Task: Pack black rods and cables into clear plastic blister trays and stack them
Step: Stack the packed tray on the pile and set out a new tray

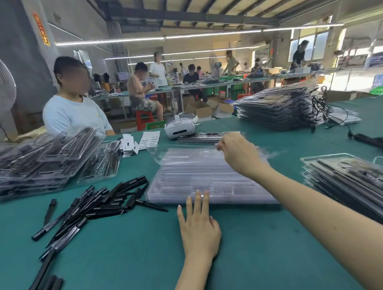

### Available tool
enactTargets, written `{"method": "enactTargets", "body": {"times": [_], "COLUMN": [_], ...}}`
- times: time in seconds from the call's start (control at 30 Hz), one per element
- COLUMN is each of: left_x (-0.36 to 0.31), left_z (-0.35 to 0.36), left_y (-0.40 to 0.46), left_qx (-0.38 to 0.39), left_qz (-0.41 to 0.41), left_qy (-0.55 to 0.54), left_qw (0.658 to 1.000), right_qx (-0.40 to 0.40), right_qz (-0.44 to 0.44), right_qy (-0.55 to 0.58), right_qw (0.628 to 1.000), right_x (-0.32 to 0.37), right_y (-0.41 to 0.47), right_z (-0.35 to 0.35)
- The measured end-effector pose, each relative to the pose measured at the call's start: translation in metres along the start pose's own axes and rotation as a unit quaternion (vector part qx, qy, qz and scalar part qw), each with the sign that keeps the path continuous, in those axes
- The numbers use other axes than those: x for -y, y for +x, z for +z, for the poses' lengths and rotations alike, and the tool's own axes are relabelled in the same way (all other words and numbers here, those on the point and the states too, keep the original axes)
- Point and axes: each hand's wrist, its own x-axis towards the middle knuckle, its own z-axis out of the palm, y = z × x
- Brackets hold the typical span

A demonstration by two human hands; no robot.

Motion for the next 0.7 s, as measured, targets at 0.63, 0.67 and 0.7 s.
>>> {"method": "enactTargets", "body": {"times": [0.63, 0.67, 0.7], "left_x": [0.018, 0.018, 0.019], "left_z": [-0.033, -0.037, -0.038], "left_y": [0.041, 0.052, 0.063], "left_qx": [-0.013, 0.02, 0.074], "left_qz": [0.157, 0.17, 0.16], "left_qy": [0.081, 0.086, 0.101], "left_qw": [0.984, 0.981, 0.979], "right_qx": [-0.119, -0.113, -0.119], "right_qz": [-0.191, -0.203, -0.224], "right_qy": [-0.201, -0.203, -0.204], "right_qw": [0.953, 0.951, 0.945], "right_x": [-0.002, -0.004, -0.009], "right_y": [-0.014, -0.017, -0.02], "right_z": [0.019, 0.021, 0.027]}}
